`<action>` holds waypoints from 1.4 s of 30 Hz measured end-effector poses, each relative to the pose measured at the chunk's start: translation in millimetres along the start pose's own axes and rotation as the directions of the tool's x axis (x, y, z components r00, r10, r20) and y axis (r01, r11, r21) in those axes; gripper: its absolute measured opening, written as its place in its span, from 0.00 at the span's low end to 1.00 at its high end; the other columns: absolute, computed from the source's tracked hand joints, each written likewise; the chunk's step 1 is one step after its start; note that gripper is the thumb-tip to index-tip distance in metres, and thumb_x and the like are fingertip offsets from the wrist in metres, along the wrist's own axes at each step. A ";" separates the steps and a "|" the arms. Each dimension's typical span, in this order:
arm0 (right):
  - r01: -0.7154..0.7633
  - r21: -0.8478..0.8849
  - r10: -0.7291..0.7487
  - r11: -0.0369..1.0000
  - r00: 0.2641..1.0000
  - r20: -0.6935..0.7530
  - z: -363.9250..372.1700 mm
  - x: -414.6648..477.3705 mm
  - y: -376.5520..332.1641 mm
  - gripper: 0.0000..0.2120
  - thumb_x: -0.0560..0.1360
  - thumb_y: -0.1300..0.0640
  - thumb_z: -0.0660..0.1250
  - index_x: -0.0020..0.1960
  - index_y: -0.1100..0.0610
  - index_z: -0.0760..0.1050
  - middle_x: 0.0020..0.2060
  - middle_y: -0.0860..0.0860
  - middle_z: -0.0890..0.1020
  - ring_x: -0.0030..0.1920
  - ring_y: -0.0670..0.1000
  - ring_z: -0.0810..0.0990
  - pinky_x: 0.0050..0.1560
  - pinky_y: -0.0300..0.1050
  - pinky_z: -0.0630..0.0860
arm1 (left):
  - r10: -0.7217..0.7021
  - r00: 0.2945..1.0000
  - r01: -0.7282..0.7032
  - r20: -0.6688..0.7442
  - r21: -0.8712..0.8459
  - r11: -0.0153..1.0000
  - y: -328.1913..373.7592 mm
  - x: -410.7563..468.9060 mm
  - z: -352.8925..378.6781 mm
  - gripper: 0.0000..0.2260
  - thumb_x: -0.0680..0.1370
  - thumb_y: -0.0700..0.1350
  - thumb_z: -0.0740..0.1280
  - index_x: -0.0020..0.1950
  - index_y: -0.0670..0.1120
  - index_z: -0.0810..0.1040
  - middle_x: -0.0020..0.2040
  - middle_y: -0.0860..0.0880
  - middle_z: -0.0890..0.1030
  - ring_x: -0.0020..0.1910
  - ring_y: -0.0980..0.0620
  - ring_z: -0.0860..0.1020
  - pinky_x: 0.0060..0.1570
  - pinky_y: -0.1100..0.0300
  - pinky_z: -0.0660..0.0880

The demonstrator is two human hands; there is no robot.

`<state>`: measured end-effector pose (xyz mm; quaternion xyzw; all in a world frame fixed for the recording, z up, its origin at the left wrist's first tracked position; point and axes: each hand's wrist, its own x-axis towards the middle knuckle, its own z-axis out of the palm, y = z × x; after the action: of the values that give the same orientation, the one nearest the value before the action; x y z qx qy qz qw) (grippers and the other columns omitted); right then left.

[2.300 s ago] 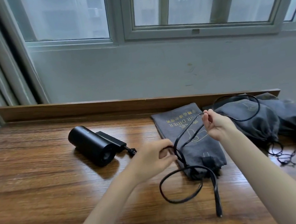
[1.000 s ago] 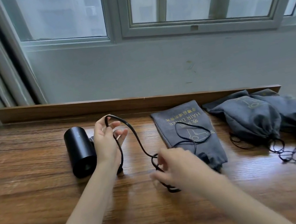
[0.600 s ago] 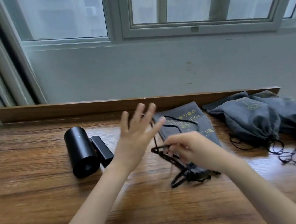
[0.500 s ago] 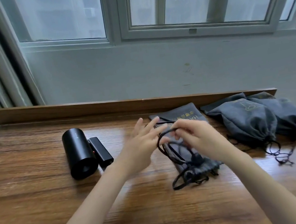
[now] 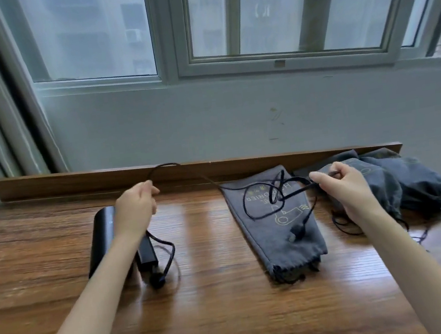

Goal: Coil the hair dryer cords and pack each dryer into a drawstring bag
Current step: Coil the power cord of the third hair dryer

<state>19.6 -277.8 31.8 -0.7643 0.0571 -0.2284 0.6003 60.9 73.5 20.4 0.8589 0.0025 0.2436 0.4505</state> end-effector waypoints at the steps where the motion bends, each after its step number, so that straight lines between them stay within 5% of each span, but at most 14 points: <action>1: 0.015 -0.033 -0.016 0.999 1.000 -0.023 -1.1 1.1 3.6 0.19 0.69 0.60 0.72 0.31 0.52 0.62 0.28 0.48 0.64 0.32 0.48 0.63 0.34 0.41 0.62 | -0.016 1.000 0.016 0.006 0.035 0.999 -4.0 2.0 -2.3 0.14 0.82 0.43 0.55 0.50 0.43 0.79 0.29 0.51 0.77 0.38 0.48 0.76 0.44 0.56 0.70; 3: 0.057 -0.109 -0.063 0.992 0.996 -0.056 -1.0 2.6 7.2 0.19 0.69 0.61 0.72 0.31 0.52 0.63 0.27 0.47 0.66 0.30 0.46 0.63 0.30 0.37 0.62 | -0.014 1.000 0.016 -0.019 0.111 0.994 -8.9 1.4 -4.9 0.17 0.81 0.39 0.54 0.69 0.47 0.70 0.34 0.48 0.80 0.37 0.49 0.78 0.46 0.58 0.70; 6: 0.173 -0.345 -0.192 0.923 0.981 -0.022 -1.5 3.4 12.0 0.19 0.69 0.62 0.72 0.32 0.54 0.62 0.30 0.51 0.68 0.32 0.49 0.65 0.31 0.39 0.61 | 0.049 0.996 -0.032 -0.080 0.203 0.979 -15.8 -0.2 -9.0 0.33 0.74 0.29 0.56 0.75 0.54 0.57 0.50 0.45 0.77 0.39 0.45 0.78 0.43 0.54 0.69; 11: 0.284 -0.621 -0.092 0.731 0.942 0.323 6.7 -7.0 27.6 0.10 0.69 0.55 0.73 0.39 0.55 0.72 0.30 0.47 0.71 0.33 0.48 0.69 0.32 0.32 0.65 | 0.315 0.948 -0.303 0.049 0.441 0.844 -11.8 -10.7 2.0 0.34 0.66 0.22 0.57 0.68 0.47 0.72 0.60 0.42 0.75 0.51 0.40 0.76 0.42 0.49 0.74; 14: 0.355 -0.749 -0.002 0.560 0.904 0.427 16.3 -12.3 38.8 0.10 0.70 0.45 0.70 0.47 0.49 0.79 0.39 0.46 0.72 0.43 0.47 0.71 0.43 0.41 0.69 | 0.579 0.787 -0.601 0.213 0.475 0.642 -0.1 -16.1 16.5 0.27 0.60 0.20 0.64 0.53 0.41 0.82 0.53 0.38 0.80 0.51 0.36 0.79 0.51 0.40 0.75; 16: 0.397 -0.776 0.017 0.491 0.886 0.464 21.7 -14.8 40.6 0.12 0.72 0.44 0.67 0.52 0.48 0.80 0.41 0.47 0.70 0.50 0.51 0.70 0.51 0.44 0.70 | 0.586 0.676 -0.730 0.446 0.511 0.454 6.4 -20.3 26.6 0.25 0.62 0.24 0.66 0.54 0.45 0.82 0.57 0.41 0.80 0.59 0.39 0.76 0.65 0.34 0.60; 19: 0.459 -0.740 0.020 0.491 0.843 0.537 29.8 -17.9 38.6 0.11 0.75 0.48 0.65 0.55 0.48 0.80 0.42 0.46 0.70 0.53 0.54 0.69 0.55 0.46 0.69 | 0.270 0.688 -0.719 0.673 0.586 0.374 15.7 -37.0 48.3 0.20 0.74 0.46 0.56 0.64 0.47 0.75 0.67 0.48 0.73 0.70 0.48 0.64 0.71 0.45 0.34; 24: 0.497 -0.542 -0.168 0.678 0.822 0.544 36.8 -26.8 28.7 0.07 0.75 0.55 0.66 0.50 0.53 0.82 0.42 0.45 0.74 0.50 0.51 0.71 0.49 0.38 0.62 | 0.248 0.716 -0.670 0.652 0.544 0.504 31.8 -67.1 98.6 0.30 0.77 0.64 0.50 0.71 0.44 0.62 0.61 0.45 0.77 0.61 0.46 0.73 0.67 0.49 0.58; 29: 0.525 -0.493 -0.228 0.694 0.809 0.542 33.0 -31.6 22.1 0.07 0.74 0.55 0.68 0.50 0.52 0.83 0.37 0.40 0.70 0.47 0.50 0.70 0.50 0.39 0.65 | 0.276 0.783 -0.567 0.557 0.457 0.685 39.6 -69.9 121.6 0.16 0.80 0.52 0.56 0.63 0.45 0.66 0.56 0.45 0.79 0.55 0.44 0.78 0.47 0.52 0.73; 31: 0.528 -0.584 -0.222 0.616 0.828 0.515 28.0 -29.9 24.3 0.08 0.75 0.52 0.66 0.51 0.50 0.82 0.37 0.41 0.70 0.46 0.49 0.68 0.49 0.41 0.68 | 0.347 0.804 -0.543 0.484 0.357 0.760 40.2 -66.5 115.3 0.14 0.80 0.52 0.57 0.62 0.46 0.69 0.50 0.46 0.81 0.49 0.45 0.80 0.44 0.52 0.75; 34: 0.439 -0.725 -0.186 0.531 0.895 0.406 19.6 -23.7 27.8 0.09 0.77 0.50 0.63 0.52 0.50 0.81 0.43 0.47 0.76 0.49 0.52 0.70 0.51 0.47 0.71 | 0.472 0.819 -0.468 0.327 -0.096 0.879 43.8 -54.6 89.2 0.07 0.80 0.47 0.61 0.50 0.50 0.78 0.41 0.56 0.82 0.40 0.56 0.80 0.40 0.60 0.73; 37: 0.331 -0.810 -0.199 0.484 0.943 0.267 11.6 -15.8 31.1 0.10 0.77 0.52 0.61 0.52 0.52 0.79 0.46 0.51 0.78 0.50 0.55 0.72 0.48 0.48 0.71 | 0.255 0.961 -0.195 0.103 -0.399 0.896 40.2 -24.6 57.0 0.15 0.81 0.44 0.58 0.34 0.49 0.73 0.21 0.59 0.70 0.20 0.61 0.66 0.23 0.70 0.61; 39: 0.251 -0.847 -0.197 0.469 0.964 0.177 8.8 -10.1 31.3 0.10 0.78 0.52 0.60 0.52 0.52 0.79 0.47 0.52 0.79 0.51 0.57 0.72 0.47 0.48 0.70 | -0.071 0.997 0.069 0.024 -0.657 0.751 35.4 -5.4 37.5 0.17 0.82 0.46 0.56 0.33 0.46 0.69 0.17 0.57 0.62 0.17 0.61 0.58 0.18 0.70 0.55; 42: 0.169 -0.886 -0.136 0.432 0.983 0.121 6.7 -4.2 31.5 0.11 0.78 0.51 0.58 0.53 0.49 0.78 0.52 0.52 0.79 0.54 0.57 0.72 0.49 0.49 0.70 | -0.298 0.955 0.155 0.011 -0.871 0.466 29.3 7.6 18.5 0.17 0.82 0.47 0.54 0.34 0.47 0.68 0.20 0.58 0.63 0.20 0.61 0.60 0.21 0.70 0.59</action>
<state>24.5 -278.9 -0.3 -0.9706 0.0898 -0.2055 0.0869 69.0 43.5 37.5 0.4900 0.0265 0.2105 0.8455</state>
